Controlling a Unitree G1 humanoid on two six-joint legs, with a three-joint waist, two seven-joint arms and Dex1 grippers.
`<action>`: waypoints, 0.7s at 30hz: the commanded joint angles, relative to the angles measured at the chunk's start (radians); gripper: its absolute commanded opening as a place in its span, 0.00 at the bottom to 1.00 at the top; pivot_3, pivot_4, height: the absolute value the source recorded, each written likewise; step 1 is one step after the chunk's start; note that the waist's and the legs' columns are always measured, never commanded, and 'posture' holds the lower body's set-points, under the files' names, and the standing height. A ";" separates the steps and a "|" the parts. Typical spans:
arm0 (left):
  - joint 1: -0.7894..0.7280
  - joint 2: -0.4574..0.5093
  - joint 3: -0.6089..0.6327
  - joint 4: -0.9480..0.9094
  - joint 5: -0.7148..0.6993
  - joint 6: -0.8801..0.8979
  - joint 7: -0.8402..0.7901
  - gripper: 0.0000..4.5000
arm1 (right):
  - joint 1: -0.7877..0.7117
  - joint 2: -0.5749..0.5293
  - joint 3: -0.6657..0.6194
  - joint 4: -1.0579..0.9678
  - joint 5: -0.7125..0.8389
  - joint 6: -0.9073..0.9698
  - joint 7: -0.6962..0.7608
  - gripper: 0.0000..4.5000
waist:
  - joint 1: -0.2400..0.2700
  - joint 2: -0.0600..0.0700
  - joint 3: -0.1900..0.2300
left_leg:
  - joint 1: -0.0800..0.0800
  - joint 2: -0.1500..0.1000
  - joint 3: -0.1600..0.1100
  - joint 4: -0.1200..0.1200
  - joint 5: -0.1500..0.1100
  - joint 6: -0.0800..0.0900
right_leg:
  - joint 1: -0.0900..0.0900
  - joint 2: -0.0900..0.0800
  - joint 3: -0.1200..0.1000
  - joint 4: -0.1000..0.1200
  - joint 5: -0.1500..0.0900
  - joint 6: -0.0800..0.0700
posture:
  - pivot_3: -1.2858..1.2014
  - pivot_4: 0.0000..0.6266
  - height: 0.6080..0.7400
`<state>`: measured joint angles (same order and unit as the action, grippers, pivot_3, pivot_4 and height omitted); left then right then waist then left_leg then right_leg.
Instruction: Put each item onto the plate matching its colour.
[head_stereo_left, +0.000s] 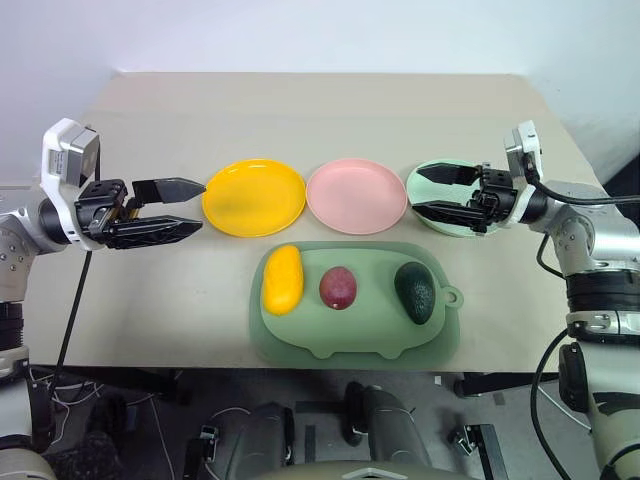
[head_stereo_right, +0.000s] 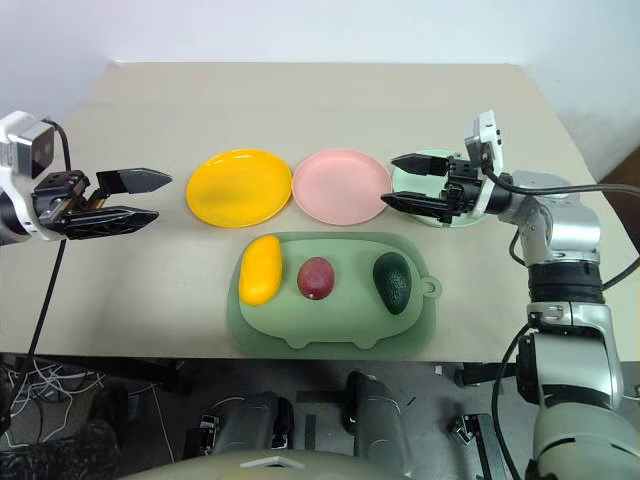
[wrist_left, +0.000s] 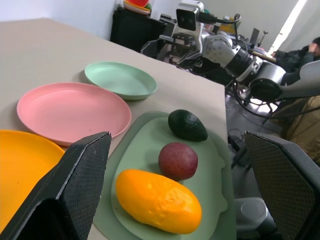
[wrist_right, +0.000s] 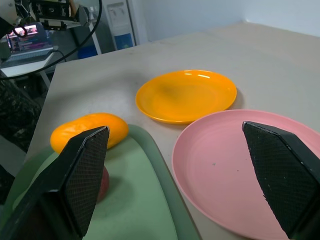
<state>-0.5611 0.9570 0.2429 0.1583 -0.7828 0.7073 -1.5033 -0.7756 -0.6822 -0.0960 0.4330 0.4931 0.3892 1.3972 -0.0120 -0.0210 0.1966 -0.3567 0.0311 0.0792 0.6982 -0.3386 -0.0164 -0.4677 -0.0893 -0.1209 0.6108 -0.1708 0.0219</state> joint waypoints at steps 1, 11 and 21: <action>-0.001 0.017 0.026 -0.016 -0.005 -0.006 -0.005 0.99 | -0.031 0.004 -0.018 -0.004 0.000 -0.032 -0.006 1.00 | 0.000 0.000 0.000 | 0.000 0.000 0.000 0.000 0.000 0.000 | 0.000 0.000 0.000 0.000 0.000 0.000 | 0.52 0.24 1.00; -0.038 -0.003 -0.029 0.034 0.046 -0.035 -0.016 0.99 | -0.035 0.000 -0.028 0.011 -0.003 -0.046 -0.034 1.00 | 0.001 0.000 0.000 | 0.000 0.000 0.000 0.000 0.000 -0.001 | 0.000 0.000 0.000 0.000 0.000 0.000 | 0.52 0.24 1.00; -0.062 -0.045 -0.051 0.044 0.081 -0.067 0.001 0.99 | -0.024 -0.009 -0.043 0.020 -0.011 -0.074 -0.067 1.00 | 0.000 0.000 0.000 | 0.000 0.000 0.000 0.000 0.001 -0.001 | 0.000 0.000 0.000 0.000 0.000 0.000 | 0.52 0.24 1.00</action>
<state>-0.6008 0.9105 0.1794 0.2035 -0.7062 0.6626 -1.5068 -0.7874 -0.6795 -0.1027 0.4589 0.4762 0.3391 1.3390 -0.0118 -0.0210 0.1966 -0.3567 0.0311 0.0793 0.6982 -0.3380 -0.0173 -0.4676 -0.0893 -0.1209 0.6110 -0.1708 0.0219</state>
